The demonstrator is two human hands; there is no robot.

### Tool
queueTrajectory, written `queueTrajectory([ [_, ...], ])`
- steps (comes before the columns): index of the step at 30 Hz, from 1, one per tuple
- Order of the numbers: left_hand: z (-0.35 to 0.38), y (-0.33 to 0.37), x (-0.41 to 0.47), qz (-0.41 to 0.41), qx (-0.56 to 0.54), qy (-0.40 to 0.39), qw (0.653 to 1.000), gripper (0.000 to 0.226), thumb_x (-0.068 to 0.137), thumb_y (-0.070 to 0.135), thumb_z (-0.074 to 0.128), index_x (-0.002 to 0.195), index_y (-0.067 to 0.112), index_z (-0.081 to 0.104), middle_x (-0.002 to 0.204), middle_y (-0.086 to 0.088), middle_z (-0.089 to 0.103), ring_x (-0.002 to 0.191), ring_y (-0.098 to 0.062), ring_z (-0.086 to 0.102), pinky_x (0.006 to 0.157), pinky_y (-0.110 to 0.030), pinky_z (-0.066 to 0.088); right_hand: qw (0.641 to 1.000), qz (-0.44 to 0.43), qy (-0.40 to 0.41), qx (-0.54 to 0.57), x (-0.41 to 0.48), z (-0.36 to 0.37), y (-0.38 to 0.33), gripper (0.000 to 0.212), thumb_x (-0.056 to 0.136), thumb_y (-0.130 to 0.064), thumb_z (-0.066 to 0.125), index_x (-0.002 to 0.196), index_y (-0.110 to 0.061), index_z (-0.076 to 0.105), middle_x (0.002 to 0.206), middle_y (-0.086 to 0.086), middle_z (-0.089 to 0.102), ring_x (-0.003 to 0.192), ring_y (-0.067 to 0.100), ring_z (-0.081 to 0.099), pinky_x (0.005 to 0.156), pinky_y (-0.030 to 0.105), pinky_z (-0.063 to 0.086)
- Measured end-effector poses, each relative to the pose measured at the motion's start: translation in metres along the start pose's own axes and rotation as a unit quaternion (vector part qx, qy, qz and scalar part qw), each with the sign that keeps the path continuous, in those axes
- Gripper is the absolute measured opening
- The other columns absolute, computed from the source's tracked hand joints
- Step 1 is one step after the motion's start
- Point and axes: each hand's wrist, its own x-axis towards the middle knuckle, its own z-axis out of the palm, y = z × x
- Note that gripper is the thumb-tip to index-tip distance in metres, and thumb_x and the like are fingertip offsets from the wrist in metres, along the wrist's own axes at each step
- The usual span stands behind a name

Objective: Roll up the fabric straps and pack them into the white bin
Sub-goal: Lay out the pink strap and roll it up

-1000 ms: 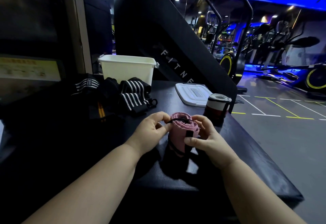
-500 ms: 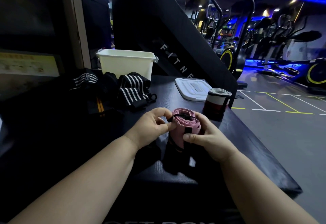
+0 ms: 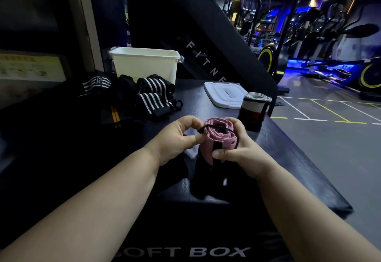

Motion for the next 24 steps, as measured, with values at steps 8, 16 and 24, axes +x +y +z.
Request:
queueTrajectory([
  [8,0.0,0.002,-0.003,-0.001,-0.027,-0.029,0.999,0.011,0.076,0.02,0.069,0.079,0.025,0.06,0.07,0.013,0.056,0.055,-0.008,0.036,0.049,-0.013,0.032,1.0,-0.013,0.017,0.017,-0.003,0.005,0.003,0.067,0.06,0.001,0.075,0.119,-0.021,0.052,0.101,-0.005,0.071,0.096,0.008,0.066,0.079,0.022,0.052],
  [16,-0.008,0.004,-0.007,-0.052,-0.107,-0.086,0.989,0.017,0.076,0.01,0.066,0.085,0.023,0.06,0.066,0.008,0.049,0.045,-0.003,0.031,0.042,-0.014,0.021,0.999,-0.028,0.027,0.009,-0.002,0.005,0.003,0.063,0.061,-0.003,0.075,0.117,-0.022,0.051,0.099,-0.005,0.071,0.095,0.009,0.065,0.077,0.023,0.051],
  [24,0.007,0.003,-0.005,0.024,-0.078,-0.014,0.997,0.02,0.072,0.007,0.073,0.071,0.02,0.058,0.075,-0.009,0.057,0.07,-0.023,0.052,0.065,-0.022,0.047,0.998,-0.044,0.049,-0.025,-0.002,0.006,0.004,0.063,0.062,-0.018,0.082,0.118,-0.022,0.053,0.107,-0.001,0.069,0.1,0.011,0.064,0.082,0.024,0.051],
])
